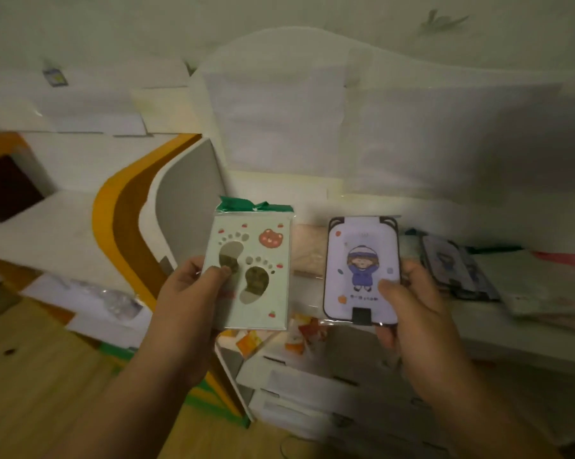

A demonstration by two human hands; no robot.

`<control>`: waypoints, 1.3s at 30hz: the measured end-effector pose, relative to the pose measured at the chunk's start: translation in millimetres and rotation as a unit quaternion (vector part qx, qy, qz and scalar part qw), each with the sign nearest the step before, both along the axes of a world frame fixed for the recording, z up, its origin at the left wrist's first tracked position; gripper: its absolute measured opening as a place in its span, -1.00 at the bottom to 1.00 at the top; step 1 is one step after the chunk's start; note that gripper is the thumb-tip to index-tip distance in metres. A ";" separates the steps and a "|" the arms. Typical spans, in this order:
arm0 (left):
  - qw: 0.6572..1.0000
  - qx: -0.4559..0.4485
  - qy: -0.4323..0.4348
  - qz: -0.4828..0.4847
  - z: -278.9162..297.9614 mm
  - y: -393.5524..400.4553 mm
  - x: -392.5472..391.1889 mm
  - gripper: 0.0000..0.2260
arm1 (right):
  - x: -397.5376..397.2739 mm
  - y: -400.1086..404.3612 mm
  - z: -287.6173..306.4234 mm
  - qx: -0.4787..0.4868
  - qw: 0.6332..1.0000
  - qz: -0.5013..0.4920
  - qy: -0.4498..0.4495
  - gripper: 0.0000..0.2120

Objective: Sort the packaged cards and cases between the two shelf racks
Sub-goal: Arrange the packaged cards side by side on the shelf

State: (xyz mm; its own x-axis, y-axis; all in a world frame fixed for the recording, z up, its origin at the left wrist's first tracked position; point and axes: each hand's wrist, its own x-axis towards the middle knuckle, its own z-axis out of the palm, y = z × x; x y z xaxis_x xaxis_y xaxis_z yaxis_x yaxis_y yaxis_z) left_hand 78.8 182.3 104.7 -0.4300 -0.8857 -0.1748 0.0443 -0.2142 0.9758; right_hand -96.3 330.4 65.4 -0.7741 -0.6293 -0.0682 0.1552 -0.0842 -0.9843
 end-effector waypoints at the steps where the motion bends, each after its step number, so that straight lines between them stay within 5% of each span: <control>1: 1.000 -0.007 -0.002 0.007 1.2 -0.4 7.6 -0.87 | 4.6 -2.0 0.0 -0.003 1.000 0.005 -0.002 -0.81; 12: 0.994 -0.081 0.067 0.010 5.9 -33.0 102.8 -0.70 | 89.2 -54.3 18.8 -0.025 0.996 0.064 0.060 -0.78; 28: 0.992 -0.051 0.044 0.108 -6.6 -183.5 343.6 -0.79 | 321.4 -219.1 16.9 -0.070 0.988 0.133 -0.023 -0.72; 39: 0.990 -0.061 0.048 0.118 -9.8 -290.7 366.8 -0.75 | 354.5 -322.8 10.3 -0.041 0.987 0.135 0.082 -0.76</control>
State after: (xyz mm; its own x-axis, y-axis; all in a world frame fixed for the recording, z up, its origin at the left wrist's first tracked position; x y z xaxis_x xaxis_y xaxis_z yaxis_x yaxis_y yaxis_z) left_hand 445.7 -108.4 94.9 -0.2175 -0.9757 -0.0281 0.1727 -0.0668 0.9827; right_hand 258.2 7.6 75.7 -0.5734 -0.8128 0.1025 0.0229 -0.1410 -0.9898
